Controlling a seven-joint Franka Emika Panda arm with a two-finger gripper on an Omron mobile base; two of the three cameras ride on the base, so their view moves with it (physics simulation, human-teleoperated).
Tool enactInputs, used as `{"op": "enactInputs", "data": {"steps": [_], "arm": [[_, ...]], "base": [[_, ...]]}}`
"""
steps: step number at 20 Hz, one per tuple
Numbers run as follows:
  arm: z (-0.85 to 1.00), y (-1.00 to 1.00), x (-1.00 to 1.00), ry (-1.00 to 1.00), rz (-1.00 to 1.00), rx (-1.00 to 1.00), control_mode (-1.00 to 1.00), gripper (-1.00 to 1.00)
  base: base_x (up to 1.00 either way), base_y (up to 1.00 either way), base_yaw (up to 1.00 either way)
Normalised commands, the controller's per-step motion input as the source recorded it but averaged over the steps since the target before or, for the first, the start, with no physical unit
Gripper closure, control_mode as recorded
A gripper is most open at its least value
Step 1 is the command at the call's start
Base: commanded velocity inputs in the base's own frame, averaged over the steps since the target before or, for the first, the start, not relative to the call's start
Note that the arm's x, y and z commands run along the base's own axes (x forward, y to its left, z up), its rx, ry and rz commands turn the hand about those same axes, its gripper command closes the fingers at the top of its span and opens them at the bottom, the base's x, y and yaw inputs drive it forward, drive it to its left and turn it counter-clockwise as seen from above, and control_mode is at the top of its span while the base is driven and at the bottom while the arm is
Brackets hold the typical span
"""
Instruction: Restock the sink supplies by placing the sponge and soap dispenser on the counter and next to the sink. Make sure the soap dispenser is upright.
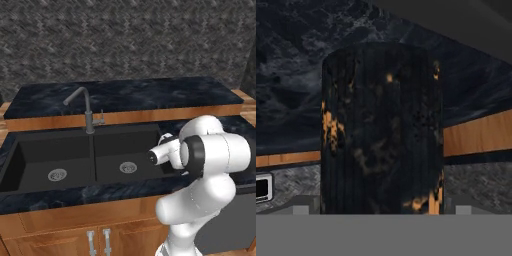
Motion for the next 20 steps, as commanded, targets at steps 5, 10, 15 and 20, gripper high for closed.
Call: {"op": "enactInputs", "data": {"steps": [5, 10, 15, 20], "arm": [[-0.25, -0.12, 0.30, 0.00, 0.00, 0.00, -1.00, 1.00], [-0.30, -0.06, 0.38, 0.00, 0.00, 0.00, -1.00, 1.00], [-0.36, -0.07, 0.22, 0.00, 0.00, -0.01, -1.00, 1.00], [-0.63, -0.02, 0.00, -0.11, 0.00, -0.07, -1.00, 1.00]], "base": [[0.00, 0.00, 0.00], [0.00, 0.00, 0.00], [0.00, 0.00, 0.00], [0.00, 0.00, 0.00]]}}
